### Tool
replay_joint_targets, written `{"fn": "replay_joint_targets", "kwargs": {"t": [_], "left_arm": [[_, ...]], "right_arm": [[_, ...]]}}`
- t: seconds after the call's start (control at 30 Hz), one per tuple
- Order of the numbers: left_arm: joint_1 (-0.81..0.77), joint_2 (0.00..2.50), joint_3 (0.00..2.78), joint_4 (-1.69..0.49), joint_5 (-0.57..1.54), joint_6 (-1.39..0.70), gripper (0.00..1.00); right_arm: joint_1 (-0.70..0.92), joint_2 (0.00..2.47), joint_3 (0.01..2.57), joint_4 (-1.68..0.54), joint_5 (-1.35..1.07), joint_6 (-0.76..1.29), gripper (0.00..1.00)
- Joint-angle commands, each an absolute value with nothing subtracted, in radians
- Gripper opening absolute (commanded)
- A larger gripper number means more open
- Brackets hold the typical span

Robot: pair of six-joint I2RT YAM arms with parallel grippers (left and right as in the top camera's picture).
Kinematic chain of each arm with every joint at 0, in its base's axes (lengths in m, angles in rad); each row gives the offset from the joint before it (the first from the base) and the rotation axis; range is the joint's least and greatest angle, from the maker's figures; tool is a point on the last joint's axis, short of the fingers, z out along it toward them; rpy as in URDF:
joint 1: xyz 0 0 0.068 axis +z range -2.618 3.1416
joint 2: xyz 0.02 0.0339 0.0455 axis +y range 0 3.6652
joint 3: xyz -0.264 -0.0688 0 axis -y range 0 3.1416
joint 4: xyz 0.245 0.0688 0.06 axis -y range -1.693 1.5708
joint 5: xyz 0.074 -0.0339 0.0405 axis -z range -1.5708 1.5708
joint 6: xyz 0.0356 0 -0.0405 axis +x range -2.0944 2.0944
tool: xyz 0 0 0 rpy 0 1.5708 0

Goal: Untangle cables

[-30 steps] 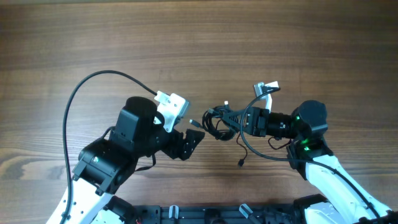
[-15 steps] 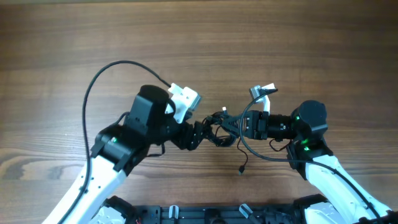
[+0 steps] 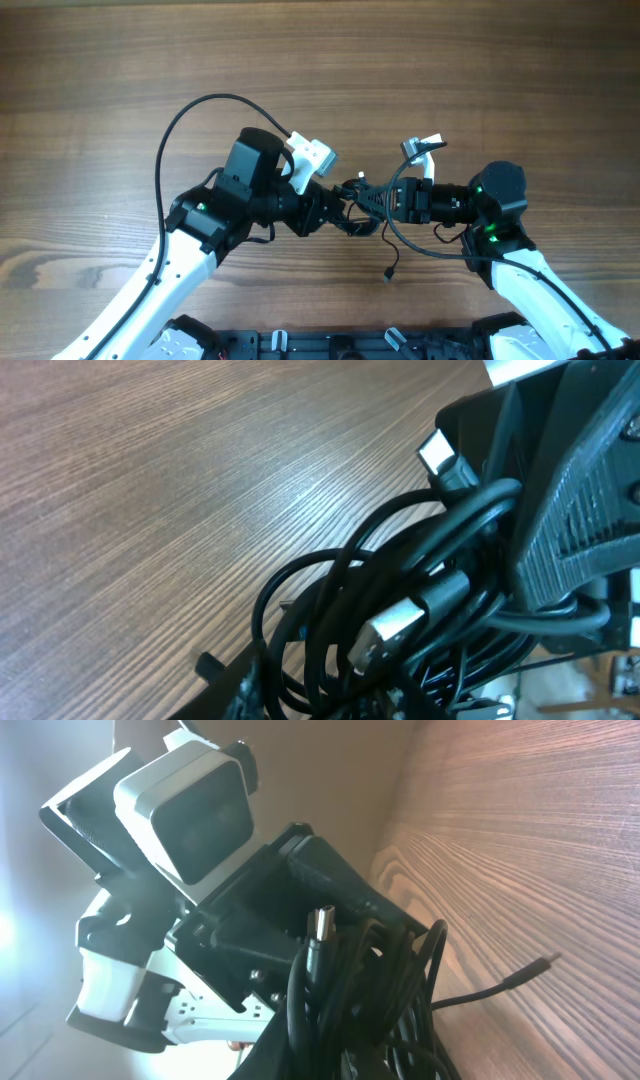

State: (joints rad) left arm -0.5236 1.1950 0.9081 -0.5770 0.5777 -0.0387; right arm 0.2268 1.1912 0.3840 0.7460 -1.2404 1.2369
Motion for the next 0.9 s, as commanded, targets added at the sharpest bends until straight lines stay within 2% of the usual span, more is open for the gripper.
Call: {"fn": "replay_joint_targets", "kwargs": {"t": [0.0, 0.03, 0.23, 0.4, 0.57, 0.8, 0.87], "left_arm": [[-0.522, 1.199, 0.914, -0.571, 0.609, -0.030, 0.09], [-0.522, 1.199, 0.914, -0.571, 0.610, -0.030, 0.04], [-0.521, 1.199, 0.914, -0.571, 0.609, -0.069, 0.04], [-0.521, 1.199, 0.914, -0.571, 0.608, -0.137, 0.04], [-0.521, 1.199, 0.914, -0.579, 0.593, -0.150, 0.04], [-0.521, 1.199, 0.914, -0.579, 0.586, -0.226, 0.04], [-0.519, 1.199, 0.914, -0.579, 0.586, -0.246, 0.04]], "right_arm": [[0.225, 1.188, 0.395, 0.756, -1.238, 1.259, 0.04], [0.225, 1.188, 0.395, 0.756, -1.236, 1.260, 0.04], [0.225, 1.188, 0.395, 0.755, -1.211, 1.259, 0.05], [0.225, 1.188, 0.395, 0.754, -1.192, 1.259, 0.13], [0.225, 1.188, 0.394, 0.746, -1.185, 1.256, 0.15], [0.225, 1.188, 0.394, 0.746, -1.173, 1.257, 0.24], [0.225, 1.188, 0.394, 0.746, -1.165, 1.256, 0.30]]}}
